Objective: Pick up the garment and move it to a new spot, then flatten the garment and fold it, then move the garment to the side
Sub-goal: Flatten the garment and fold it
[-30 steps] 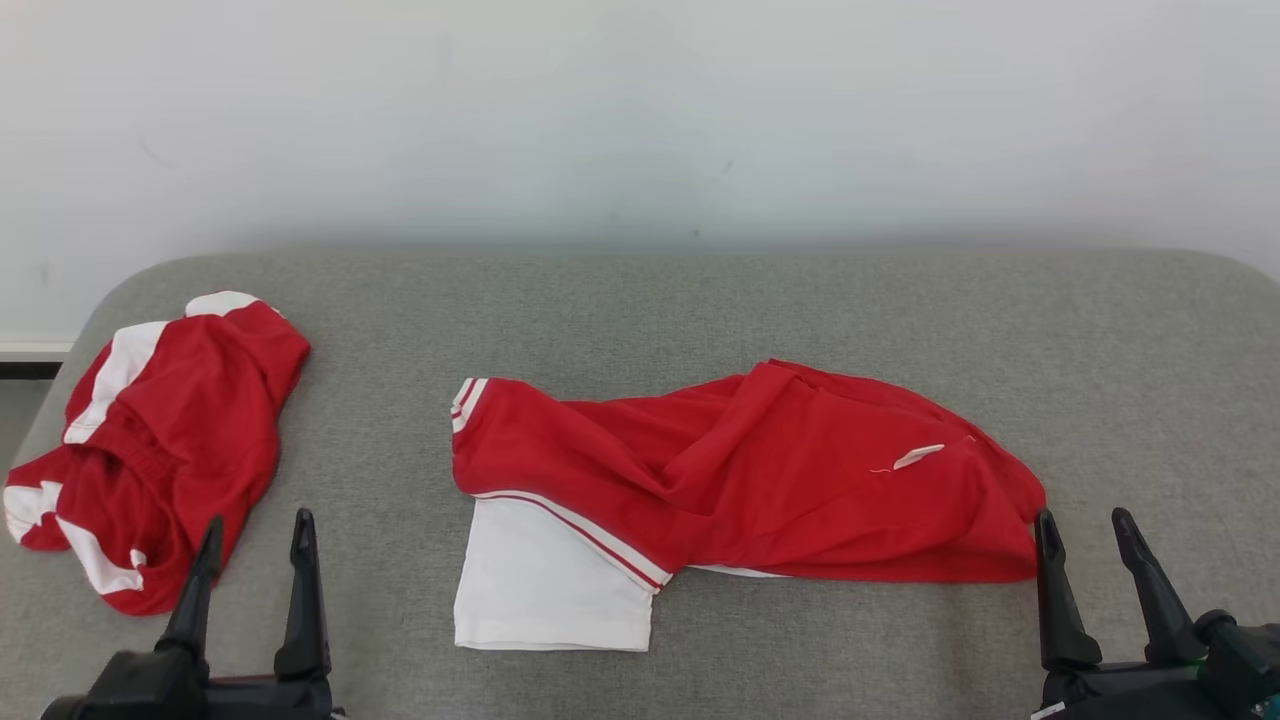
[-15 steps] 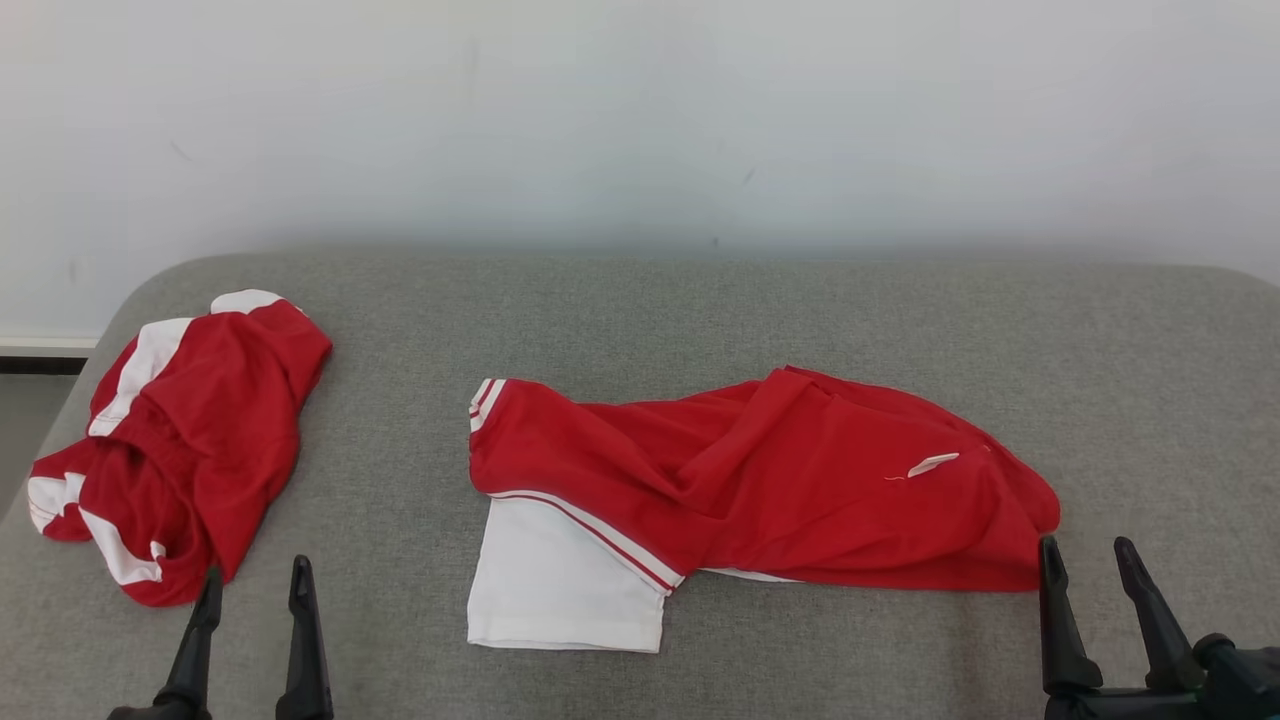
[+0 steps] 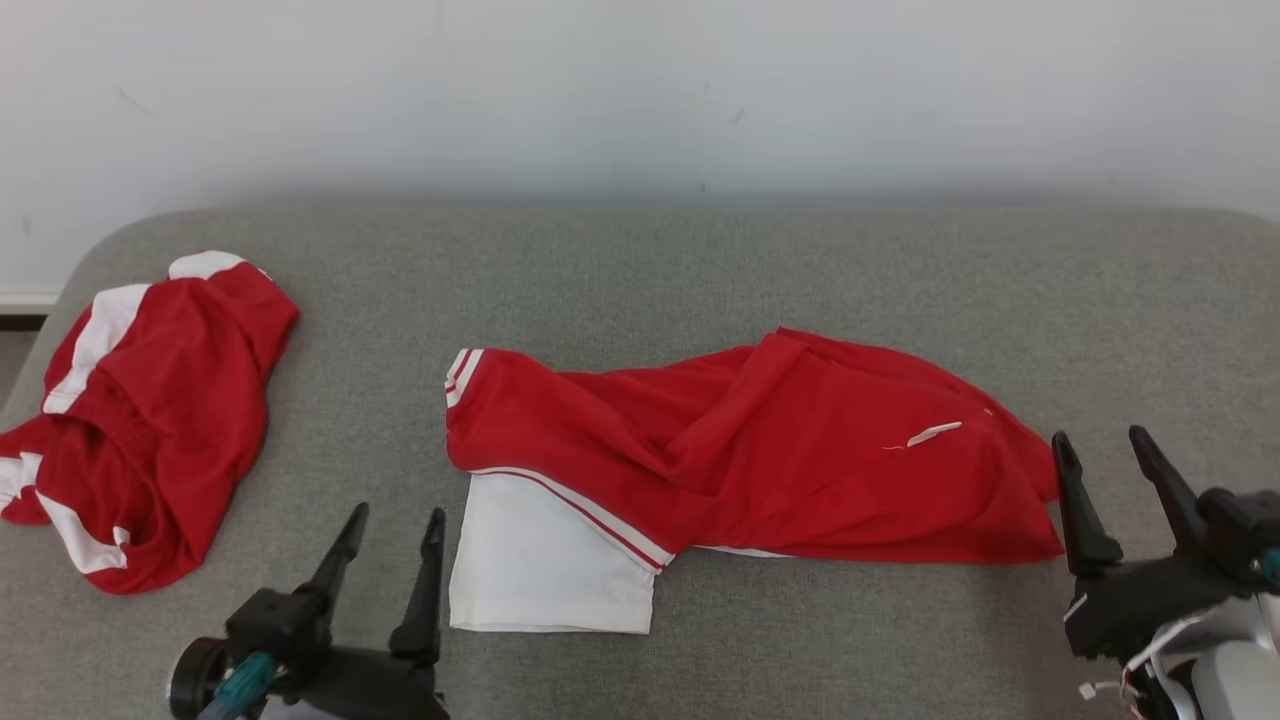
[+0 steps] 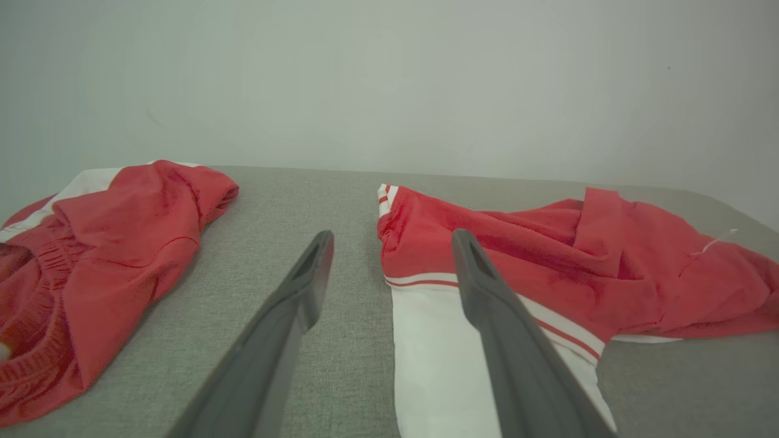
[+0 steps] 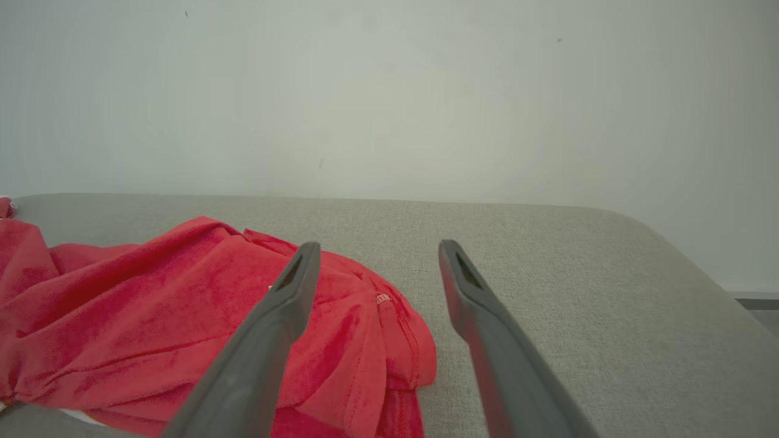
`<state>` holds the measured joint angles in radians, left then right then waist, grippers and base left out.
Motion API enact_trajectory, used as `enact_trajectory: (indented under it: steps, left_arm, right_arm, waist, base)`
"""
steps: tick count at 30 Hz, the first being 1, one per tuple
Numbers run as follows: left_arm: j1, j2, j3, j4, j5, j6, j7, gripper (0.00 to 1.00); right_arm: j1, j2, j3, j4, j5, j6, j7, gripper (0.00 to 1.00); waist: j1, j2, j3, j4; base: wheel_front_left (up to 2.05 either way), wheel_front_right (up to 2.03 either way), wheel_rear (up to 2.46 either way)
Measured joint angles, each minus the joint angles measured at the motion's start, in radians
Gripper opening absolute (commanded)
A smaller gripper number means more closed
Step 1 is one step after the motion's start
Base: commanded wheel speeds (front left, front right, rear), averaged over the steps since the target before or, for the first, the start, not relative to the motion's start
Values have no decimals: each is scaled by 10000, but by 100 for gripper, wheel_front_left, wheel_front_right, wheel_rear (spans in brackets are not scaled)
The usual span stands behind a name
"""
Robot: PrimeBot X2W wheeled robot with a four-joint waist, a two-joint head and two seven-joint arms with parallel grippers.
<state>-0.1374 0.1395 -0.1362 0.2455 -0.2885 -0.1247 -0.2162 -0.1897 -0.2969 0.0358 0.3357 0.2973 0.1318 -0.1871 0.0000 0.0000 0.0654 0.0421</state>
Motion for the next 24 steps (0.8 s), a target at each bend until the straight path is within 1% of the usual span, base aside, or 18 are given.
enact_trajectory:
  steps: [8,9,10,14,16,24]
  left_arm:
    - [-1180,665,-1971,1638,-888,-63,579,100]
    - [-1417,815,-2410,2013,-1152,-63,736,100]
    - [-1535,871,-2610,2178,-1233,-63,746,100]
    - [-2034,1043,-3137,2838,-1570,-63,798,100]
    - [-2264,1087,-3336,3131,-1791,-63,763,100]
    - [-2924,1116,-4100,4113,-2522,-63,976,100]
  right_arm:
    - [-1713,-410,811,1868,224,2,625,100]
    - [-2143,-499,1116,2299,303,2,673,100]
    - [-2356,-566,1262,2520,349,0,732,100]
    - [-3144,-717,1847,3304,629,0,961,100]
    - [-3435,-777,2128,3691,775,2,1256,100]
    - [-4301,-1020,3233,4815,1469,0,1967,100]
  waist:
    - [1,0,561,36]
    - [1,1,698,55]
    - [1,1,764,65]
    - [1,1,1003,119]
    - [2,1,1093,155]
    - [2,1,1334,283]
  base:
    - [0,0,0]
    - [0,0,0]
    - [0,0,0]
    - [0,0,0]
    - [0,0,0]
    - [0,0,0]
